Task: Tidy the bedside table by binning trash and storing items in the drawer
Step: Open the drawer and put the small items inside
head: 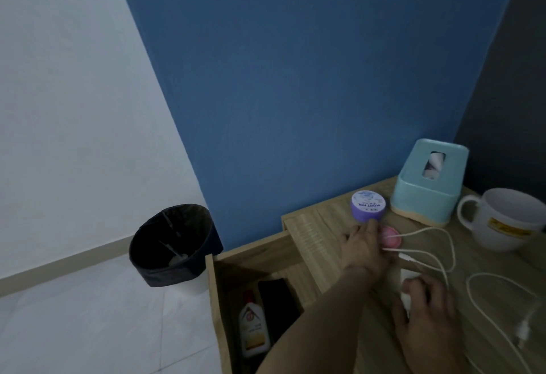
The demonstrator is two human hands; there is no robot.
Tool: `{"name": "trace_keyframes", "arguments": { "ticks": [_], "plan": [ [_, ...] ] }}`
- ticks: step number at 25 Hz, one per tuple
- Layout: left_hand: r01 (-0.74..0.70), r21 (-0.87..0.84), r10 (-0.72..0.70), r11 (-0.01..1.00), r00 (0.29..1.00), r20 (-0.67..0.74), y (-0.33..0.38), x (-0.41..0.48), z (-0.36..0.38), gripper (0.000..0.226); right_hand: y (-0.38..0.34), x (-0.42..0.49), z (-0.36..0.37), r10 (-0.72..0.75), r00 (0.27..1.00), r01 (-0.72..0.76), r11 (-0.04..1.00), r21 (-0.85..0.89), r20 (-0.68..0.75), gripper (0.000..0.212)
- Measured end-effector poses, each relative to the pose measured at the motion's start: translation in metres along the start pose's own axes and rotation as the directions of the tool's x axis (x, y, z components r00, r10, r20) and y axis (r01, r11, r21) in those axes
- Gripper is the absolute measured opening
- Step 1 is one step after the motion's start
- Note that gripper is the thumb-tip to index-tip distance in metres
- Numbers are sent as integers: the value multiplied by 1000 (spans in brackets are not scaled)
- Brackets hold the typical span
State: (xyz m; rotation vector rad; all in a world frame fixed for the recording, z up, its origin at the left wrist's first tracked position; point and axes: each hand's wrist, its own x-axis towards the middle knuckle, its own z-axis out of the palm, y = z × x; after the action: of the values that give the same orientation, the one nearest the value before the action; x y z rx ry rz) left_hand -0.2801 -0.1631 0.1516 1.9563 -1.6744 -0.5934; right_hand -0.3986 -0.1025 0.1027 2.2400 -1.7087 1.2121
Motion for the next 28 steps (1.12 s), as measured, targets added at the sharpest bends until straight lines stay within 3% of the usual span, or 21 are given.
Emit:
{"name": "trace_keyframes", "arguments": {
  "ticks": [6, 12, 15, 18, 20, 23, 26, 28],
  "plan": [
    [-23, -20, 22, 1000, 1000, -20, -3, 3, 1, 51, -3, 1, 2, -5, 1000, 5, 1000, 30, -6, 25],
    [97, -73, -105, 993, 987, -121, -33, -59, -14, 64, -1, -2, -8, 14, 986, -5, 999, -50, 169, 31],
    [136, -112, -156, 984, 969, -194, -53, -104, -28, 65, -30, -12, -23, 3, 976, -7, 1000, 17, 216, 30],
    [255, -187, -291, 949, 935, -205, -69, -157, -32, 60, -80, -27, -32, -44, 959, 18, 995, 97, 281, 12],
    [340, -196, -375, 920, 910, -178, -82, -192, -32, 61, -111, -47, -33, 4, 914, -75, 985, 158, 406, 18],
    [382, -125, -391, 916, 918, -58, -83, -223, -27, 60, -134, -82, -36, 67, 811, -185, 972, 145, 582, 31],
    [459, -54, -456, 887, 888, 59, -72, -228, -25, 65, -125, -102, -40, 165, 740, -298, 950, 97, 652, 32],
    [490, -17, -487, 871, 868, 95, -81, -231, -24, 73, -122, -108, -38, 212, 656, -385, 920, 79, 724, 29]
  ]
}}
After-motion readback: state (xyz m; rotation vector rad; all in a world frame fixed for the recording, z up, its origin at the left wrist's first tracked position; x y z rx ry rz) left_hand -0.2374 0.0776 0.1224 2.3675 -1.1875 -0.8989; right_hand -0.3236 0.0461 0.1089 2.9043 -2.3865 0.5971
